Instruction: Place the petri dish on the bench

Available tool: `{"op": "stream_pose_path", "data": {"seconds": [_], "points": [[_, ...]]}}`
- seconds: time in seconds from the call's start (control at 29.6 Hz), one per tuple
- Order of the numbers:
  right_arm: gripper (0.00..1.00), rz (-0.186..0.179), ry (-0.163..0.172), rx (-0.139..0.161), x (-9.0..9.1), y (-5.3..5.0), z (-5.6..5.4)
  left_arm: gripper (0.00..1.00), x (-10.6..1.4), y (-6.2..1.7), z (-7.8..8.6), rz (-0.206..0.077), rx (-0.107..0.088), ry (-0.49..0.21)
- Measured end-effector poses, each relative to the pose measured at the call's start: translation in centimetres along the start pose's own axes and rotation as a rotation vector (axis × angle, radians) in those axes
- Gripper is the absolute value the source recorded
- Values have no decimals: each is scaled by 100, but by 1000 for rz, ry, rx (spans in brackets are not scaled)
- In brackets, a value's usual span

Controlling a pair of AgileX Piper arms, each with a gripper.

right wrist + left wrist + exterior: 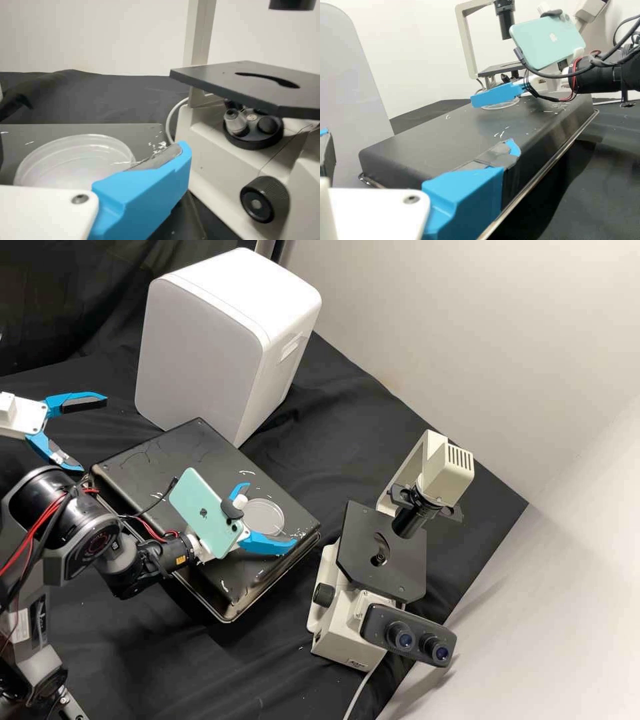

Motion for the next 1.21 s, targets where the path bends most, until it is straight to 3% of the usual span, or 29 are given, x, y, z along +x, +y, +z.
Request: {"op": "stream_pose_path", "data": {"seconds": [0.44, 0.64, 1.08, 1.15, 1.21], "points": [[100, -8, 7, -4, -13, 2, 12, 100, 0, 0, 0, 0, 1, 0], [100, -8, 6, -4, -13, 2, 12, 100, 3, 0, 14, 0, 32, -8], [100, -8, 6, -4, -13, 2, 12, 100, -146, 163, 93, 98, 82, -9], [100, -8, 6, -2, -13, 2, 12, 100, -153, 178, 94, 107, 81, -8], [100, -8, 6, -2, -13, 2, 12, 100, -155, 183, 89, 112, 63, -6]]}}
